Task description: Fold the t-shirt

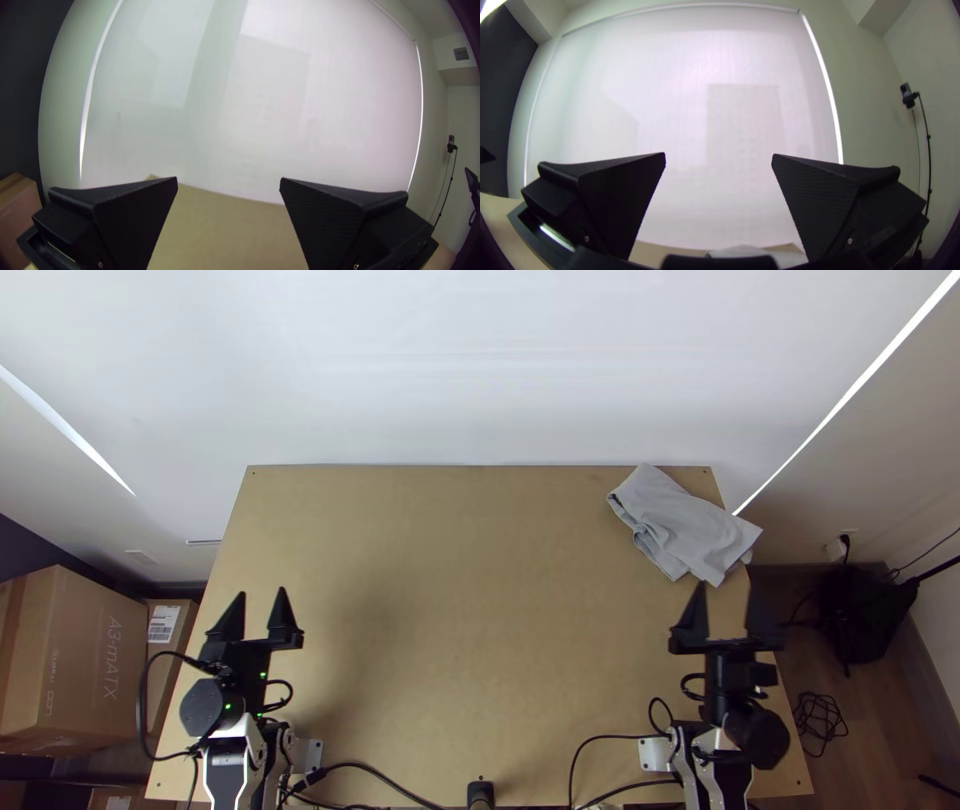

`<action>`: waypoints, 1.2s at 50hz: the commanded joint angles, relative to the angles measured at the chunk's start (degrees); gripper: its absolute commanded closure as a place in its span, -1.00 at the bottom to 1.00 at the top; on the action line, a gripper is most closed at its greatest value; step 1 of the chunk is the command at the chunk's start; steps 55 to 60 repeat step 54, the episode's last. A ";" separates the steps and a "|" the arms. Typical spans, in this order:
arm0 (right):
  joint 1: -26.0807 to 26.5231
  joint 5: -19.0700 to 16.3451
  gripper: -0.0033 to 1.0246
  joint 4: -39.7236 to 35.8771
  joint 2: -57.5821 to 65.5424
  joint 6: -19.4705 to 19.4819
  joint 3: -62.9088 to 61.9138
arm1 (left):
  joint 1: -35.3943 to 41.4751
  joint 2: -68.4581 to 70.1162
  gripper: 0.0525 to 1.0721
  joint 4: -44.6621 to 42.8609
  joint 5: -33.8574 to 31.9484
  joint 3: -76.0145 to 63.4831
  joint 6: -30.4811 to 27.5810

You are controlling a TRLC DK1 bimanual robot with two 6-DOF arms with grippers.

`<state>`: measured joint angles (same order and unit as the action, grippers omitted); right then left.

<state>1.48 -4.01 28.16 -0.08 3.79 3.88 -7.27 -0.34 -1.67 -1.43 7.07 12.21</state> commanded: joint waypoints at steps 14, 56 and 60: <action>-4.99 4.10 -0.91 -23.77 -0.36 5.00 -3.79 | 0.94 0.25 -0.92 2.20 -0.15 -6.89 3.17; -4.99 4.54 -0.91 -28.95 -0.10 3.50 -3.35 | 0.85 0.34 -0.92 2.38 0.29 -6.89 2.82; -4.99 4.54 -0.91 -28.95 -0.10 3.50 -3.35 | 0.85 0.34 -0.92 2.38 0.29 -6.89 2.82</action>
